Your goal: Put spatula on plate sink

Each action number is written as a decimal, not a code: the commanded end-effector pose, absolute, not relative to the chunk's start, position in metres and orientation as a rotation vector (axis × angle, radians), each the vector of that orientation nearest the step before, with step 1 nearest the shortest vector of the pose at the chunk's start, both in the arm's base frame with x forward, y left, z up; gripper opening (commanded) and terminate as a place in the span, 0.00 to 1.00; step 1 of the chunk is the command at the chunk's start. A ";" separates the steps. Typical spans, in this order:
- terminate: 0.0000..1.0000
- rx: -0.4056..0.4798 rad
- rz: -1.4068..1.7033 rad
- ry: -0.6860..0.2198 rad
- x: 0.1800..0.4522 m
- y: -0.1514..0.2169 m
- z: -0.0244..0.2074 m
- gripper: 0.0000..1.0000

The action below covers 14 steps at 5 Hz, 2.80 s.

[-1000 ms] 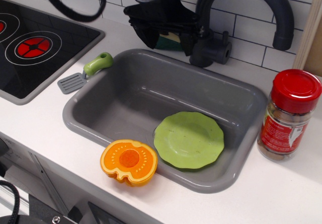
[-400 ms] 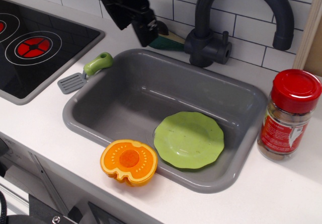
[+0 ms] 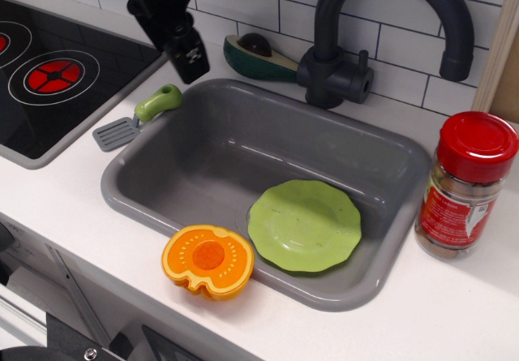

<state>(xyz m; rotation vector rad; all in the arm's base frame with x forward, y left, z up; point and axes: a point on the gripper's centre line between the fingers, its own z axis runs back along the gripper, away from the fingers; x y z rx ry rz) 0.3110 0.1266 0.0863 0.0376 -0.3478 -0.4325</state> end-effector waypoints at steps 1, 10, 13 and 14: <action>0.00 0.083 -0.430 -0.296 0.311 0.146 0.092 1.00; 0.00 0.076 -0.176 -0.468 0.317 0.081 0.101 0.00; 0.00 0.034 -0.032 -0.474 0.312 0.009 0.062 0.00; 0.00 0.053 -0.034 -0.456 0.312 -0.003 0.052 0.00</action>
